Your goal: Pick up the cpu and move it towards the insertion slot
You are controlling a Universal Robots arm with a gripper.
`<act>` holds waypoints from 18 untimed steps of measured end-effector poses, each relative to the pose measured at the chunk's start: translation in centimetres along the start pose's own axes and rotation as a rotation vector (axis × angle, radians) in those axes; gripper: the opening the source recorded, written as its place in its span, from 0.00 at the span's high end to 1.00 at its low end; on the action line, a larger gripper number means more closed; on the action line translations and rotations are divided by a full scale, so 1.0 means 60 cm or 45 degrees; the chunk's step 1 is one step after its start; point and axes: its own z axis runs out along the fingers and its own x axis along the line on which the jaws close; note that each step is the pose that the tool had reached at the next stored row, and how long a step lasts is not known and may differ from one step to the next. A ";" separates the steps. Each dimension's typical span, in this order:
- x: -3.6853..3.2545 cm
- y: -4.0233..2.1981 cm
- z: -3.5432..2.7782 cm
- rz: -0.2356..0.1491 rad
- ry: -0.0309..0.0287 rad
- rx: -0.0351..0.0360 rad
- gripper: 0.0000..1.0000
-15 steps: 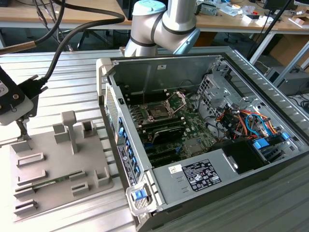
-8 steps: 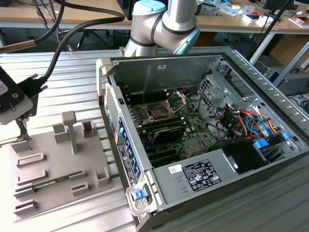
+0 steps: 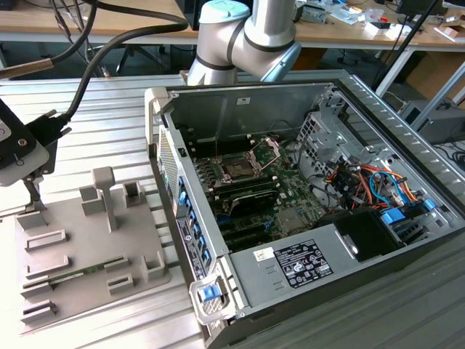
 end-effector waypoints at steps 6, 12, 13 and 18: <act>0.000 0.000 -0.002 0.000 0.0000 -0.0001 0.45; 0.000 0.000 -0.005 0.000 0.0000 0.0000 0.45; 0.000 0.000 -0.005 0.000 -0.0001 -0.0001 0.45; 0.000 0.000 -0.007 0.000 0.0000 0.0000 0.45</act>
